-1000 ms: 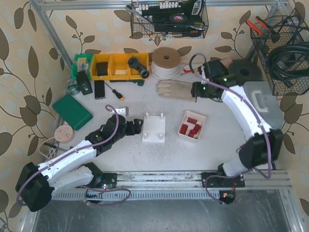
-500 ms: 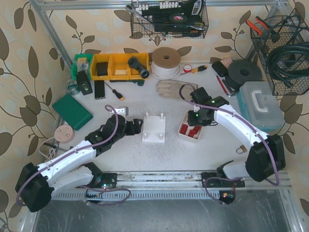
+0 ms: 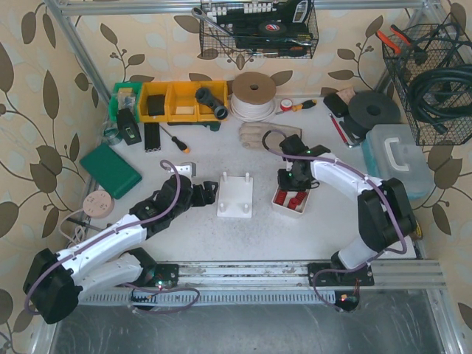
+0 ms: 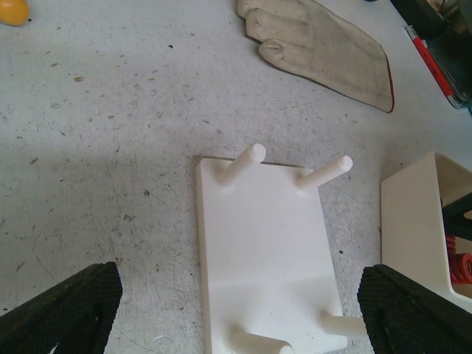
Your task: Install the large spring
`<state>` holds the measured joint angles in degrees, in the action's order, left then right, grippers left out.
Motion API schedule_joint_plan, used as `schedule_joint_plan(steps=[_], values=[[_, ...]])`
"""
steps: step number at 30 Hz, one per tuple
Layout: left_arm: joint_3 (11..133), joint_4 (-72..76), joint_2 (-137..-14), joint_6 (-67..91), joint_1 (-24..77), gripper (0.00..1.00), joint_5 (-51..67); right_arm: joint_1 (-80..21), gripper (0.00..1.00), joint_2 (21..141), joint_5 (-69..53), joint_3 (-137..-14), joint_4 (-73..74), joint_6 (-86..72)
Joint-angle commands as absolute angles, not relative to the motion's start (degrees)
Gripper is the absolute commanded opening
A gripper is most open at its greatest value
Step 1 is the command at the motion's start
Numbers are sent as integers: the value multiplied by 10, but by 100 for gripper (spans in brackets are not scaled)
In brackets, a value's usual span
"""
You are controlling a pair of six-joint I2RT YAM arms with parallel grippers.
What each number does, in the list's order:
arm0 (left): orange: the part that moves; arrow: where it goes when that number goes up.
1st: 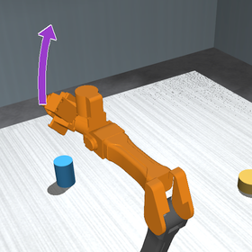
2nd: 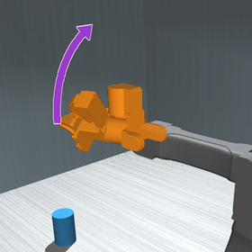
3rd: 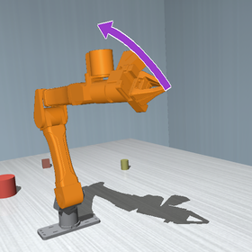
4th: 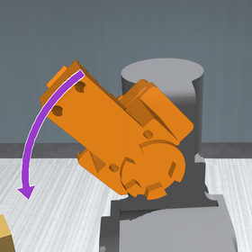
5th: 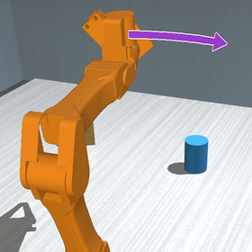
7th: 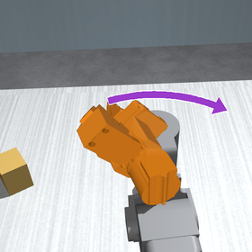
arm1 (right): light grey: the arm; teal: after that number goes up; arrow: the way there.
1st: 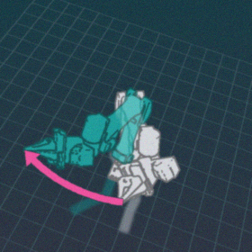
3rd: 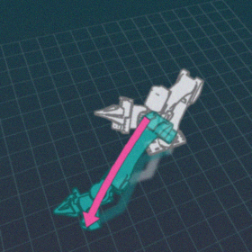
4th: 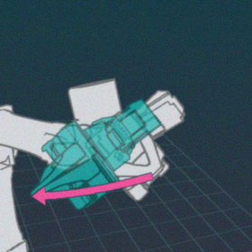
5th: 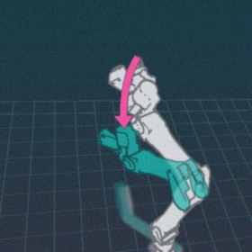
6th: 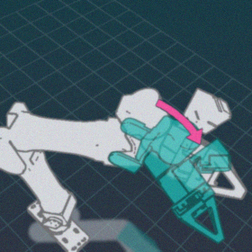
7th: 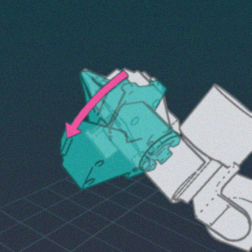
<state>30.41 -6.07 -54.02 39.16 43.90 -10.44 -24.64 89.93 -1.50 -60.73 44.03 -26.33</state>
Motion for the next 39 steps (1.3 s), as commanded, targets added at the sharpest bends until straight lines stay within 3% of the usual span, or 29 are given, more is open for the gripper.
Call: schedule_joint_plan(steps=[1, 22, 33, 39], values=[[322, -54, -546, 395, 441, 91, -113, -254, 39, 921, -30, -597, 402, -287], [320, -55, -542, 396, 441, 90, -118, -275, 38, 1030, 32, -597, 384, -372], [319, -54, -540, 396, 441, 90, -119, -289, 0, 1005, 48, -628, 422, -362], [319, -54, -540, 397, 441, 90, -119, -302, 0, 948, 69, -649, 443, -351]])
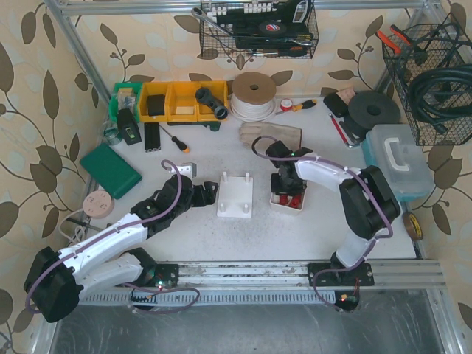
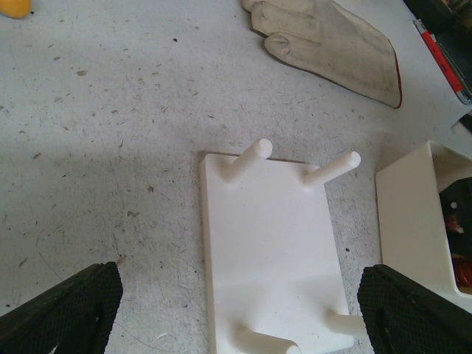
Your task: Install the large spring
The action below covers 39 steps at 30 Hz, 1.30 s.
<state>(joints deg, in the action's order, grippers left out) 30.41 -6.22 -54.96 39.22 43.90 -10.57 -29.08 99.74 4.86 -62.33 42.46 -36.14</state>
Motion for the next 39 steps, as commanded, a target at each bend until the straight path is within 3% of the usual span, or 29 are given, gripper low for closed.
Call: schedule_joint_plan(steps=[1, 11, 16, 20, 25, 32, 39], values=[[319, -55, -540, 397, 442, 90, -119, -304, 0, 932, 72, -647, 441, -349], [320, -55, -542, 398, 441, 90, -113, -309, 0, 809, 68, -600, 380, -312], [329, -8, -561, 404, 441, 90, 9, -309, 0, 756, 55, -545, 305, -316], [284, 188, -609, 536, 444, 87, 103, -298, 0, 727, 45, -522, 278, -359], [282, 355, -674, 620, 467, 84, 119, -265, 0, 675, 4, -517, 262, -447], [339, 498, -741, 679, 513, 83, 109, -207, 0, 561, -42, -498, 224, -596], [454, 529, -799, 689, 548, 82, 128, -197, 0, 510, -53, -485, 176, -701]])
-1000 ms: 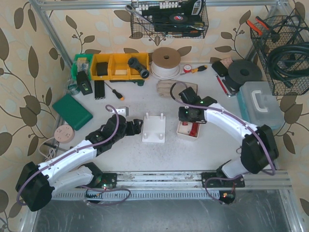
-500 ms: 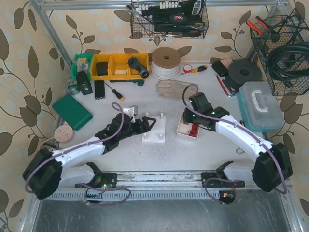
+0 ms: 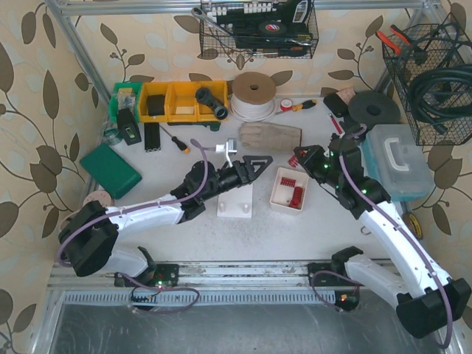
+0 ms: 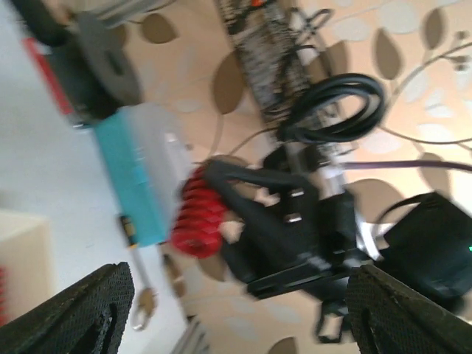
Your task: Install the large spring
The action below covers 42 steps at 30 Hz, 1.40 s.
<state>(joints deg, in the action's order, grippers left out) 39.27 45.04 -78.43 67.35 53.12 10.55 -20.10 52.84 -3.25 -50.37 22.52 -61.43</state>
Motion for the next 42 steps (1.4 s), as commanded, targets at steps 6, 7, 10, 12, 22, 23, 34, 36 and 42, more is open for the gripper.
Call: schedule_joint_plan(steps=[6, 7, 10, 12, 22, 23, 34, 36, 42], values=[[479, 562, -834, 693, 572, 78, 127, -194, 0, 483, -64, -452, 106, -782], [481, 562, -840, 691, 575, 78, 128, -193, 0, 477, -62, -441, 87, -797], [477, 554, -839, 684, 580, 77, 121, -194, 0, 466, -55, -434, 70, -816], [474, 541, -837, 677, 581, 77, 118, -193, 0, 461, -56, -439, 70, -818], [476, 487, -829, 646, 588, 76, 94, -193, 0, 426, -45, -418, 54, -843], [478, 469, -810, 637, 588, 74, 92, -194, 0, 424, -47, -418, 56, -844], [511, 369, -789, 566, 588, 72, 98, -195, 0, 410, -57, -393, 45, -900], [524, 376, -798, 566, 588, 72, 113, -195, 0, 414, -63, -395, 40, -901], [547, 414, -851, 586, 588, 68, 151, -199, 0, 433, -87, -387, 11, -920]])
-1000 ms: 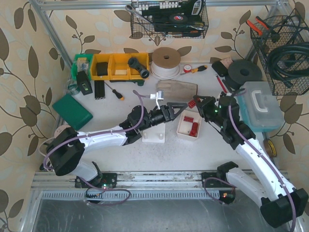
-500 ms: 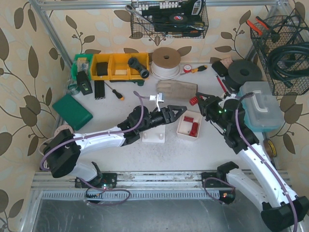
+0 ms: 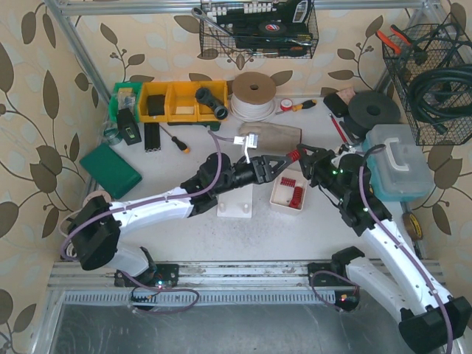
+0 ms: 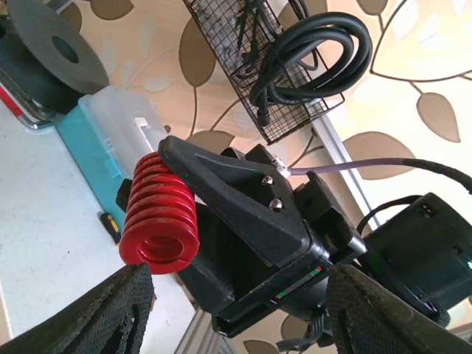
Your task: Install the large spring
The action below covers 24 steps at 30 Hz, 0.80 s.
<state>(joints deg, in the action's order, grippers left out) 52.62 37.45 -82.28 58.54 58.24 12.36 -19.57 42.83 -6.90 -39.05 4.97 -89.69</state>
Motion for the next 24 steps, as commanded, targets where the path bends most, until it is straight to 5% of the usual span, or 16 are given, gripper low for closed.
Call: schedule_joint_plan(steps=[1, 18, 24], values=[[546, 417, -854, 587, 588, 68, 150, -200, 0, 432, -83, -385, 10, -924], [581, 377, -869, 562, 587, 65, 136, -227, 0, 422, -71, -391, 9, -950], [581, 359, -862, 555, 584, 55, 127, -229, 0, 413, -64, -392, 22, -946]])
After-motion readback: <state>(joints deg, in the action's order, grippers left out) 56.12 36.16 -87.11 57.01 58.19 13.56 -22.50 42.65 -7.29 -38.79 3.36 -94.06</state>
